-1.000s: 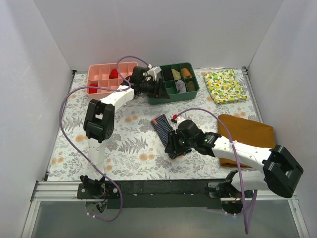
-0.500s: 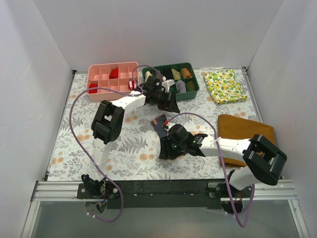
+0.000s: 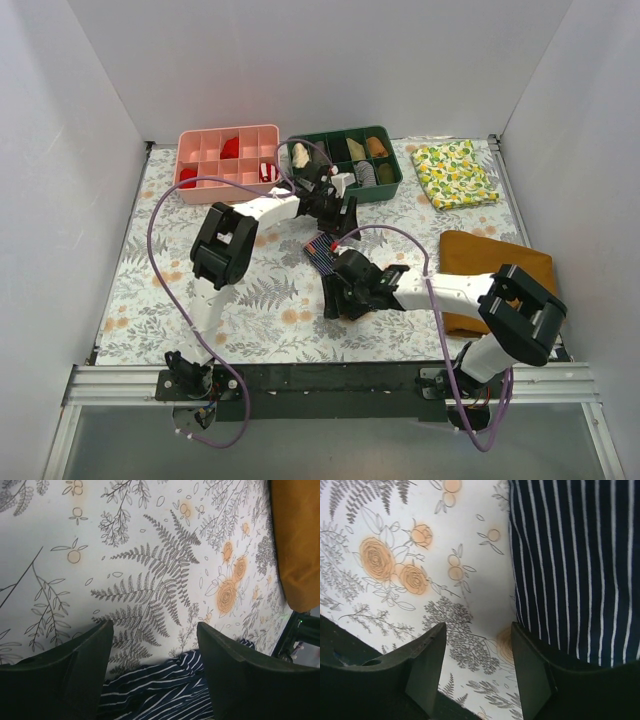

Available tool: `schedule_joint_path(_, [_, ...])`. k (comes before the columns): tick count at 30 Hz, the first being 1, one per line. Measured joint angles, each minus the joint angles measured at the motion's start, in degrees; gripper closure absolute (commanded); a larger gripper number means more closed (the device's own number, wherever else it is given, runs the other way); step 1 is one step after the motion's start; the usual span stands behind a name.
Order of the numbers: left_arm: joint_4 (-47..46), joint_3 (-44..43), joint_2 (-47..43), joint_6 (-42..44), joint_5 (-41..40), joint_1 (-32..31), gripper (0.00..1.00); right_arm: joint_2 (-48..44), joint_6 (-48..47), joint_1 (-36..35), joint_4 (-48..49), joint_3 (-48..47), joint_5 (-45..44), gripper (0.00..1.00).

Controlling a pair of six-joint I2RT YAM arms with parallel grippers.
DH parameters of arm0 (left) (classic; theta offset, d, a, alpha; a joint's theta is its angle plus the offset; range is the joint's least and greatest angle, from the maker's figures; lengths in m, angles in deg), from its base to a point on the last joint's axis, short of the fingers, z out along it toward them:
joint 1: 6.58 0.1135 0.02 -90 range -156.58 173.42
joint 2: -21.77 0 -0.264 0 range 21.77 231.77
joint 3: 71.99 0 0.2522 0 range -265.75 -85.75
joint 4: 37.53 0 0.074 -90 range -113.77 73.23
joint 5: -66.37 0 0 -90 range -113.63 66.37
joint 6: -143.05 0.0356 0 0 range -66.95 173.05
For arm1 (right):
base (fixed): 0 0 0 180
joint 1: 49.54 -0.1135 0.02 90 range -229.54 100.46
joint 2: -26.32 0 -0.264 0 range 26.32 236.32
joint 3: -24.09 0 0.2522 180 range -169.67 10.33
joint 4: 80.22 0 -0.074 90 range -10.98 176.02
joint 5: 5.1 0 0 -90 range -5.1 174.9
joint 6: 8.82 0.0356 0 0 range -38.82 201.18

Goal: Roll the underwear

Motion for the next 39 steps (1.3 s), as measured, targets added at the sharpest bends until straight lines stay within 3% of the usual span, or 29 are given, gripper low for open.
schedule_joint_path(7, [-0.52,3.26,-2.14,0.0,-2.16,0.02,0.33,-6.23,2.38,0.09,-4.02,4.48,-5.38,0.34])
schedule_joint_path(23, [-2.4,26.69,-18.93,-4.55,-7.21,0.11,0.34,-16.65,1.77,7.54,-12.48,9.77,-13.2,0.29])
schedule_joint_path(30, [-3.74,35.95,-26.03,-6.95,-7.72,0.11,0.33,-16.31,-3.08,13.79,-14.27,9.66,-13.92,0.29])
schedule_joint_path(39, [-4.07,42.84,-31.76,-9.2,-8.13,-0.33,0.33,-8.66,-11.54,18.32,-14.91,2.49,-13.68,0.29])
